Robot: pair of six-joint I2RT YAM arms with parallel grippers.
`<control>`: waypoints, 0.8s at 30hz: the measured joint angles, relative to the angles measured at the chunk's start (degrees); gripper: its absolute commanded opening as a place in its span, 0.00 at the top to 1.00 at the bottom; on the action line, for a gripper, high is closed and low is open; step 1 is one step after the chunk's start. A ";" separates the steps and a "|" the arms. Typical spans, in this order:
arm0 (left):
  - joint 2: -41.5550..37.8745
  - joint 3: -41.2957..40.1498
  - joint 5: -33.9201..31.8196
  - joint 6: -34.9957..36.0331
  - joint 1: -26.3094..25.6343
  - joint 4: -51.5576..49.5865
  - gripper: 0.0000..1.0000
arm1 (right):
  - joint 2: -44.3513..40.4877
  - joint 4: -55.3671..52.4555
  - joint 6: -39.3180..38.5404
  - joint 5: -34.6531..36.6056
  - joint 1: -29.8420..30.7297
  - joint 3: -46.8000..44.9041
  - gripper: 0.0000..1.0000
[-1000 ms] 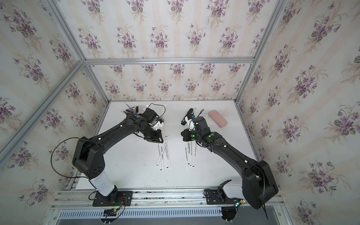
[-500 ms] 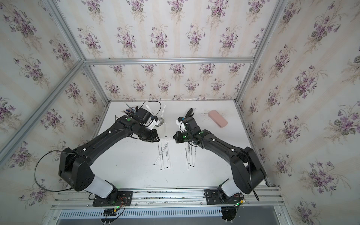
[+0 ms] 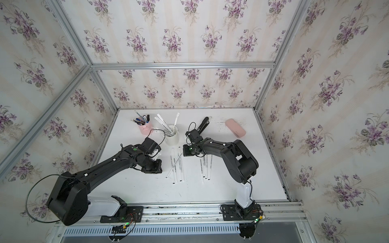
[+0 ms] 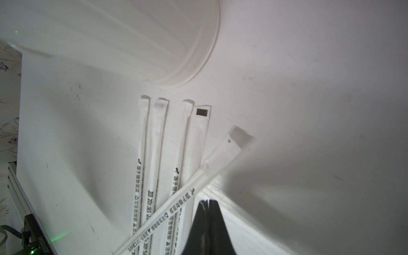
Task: Take the straws out of the storage container
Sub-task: Place the straw at the center of the board, then adjust the straw at the center of the board.
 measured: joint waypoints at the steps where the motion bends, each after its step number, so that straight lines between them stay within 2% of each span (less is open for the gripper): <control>1: 0.59 -0.44 0.02 -0.13 -0.04 0.90 0.84 | 0.42 -0.02 0.00 0.35 0.00 0.15 0.99; 13: 5.49 -4.79 1.57 -2.71 -1.46 8.20 0.85 | 3.65 1.60 0.04 -0.63 0.37 2.45 0.99; 24: 10.73 -2.34 3.45 -4.02 -4.92 11.69 0.85 | 4.76 3.87 0.44 -5.11 1.01 3.34 0.99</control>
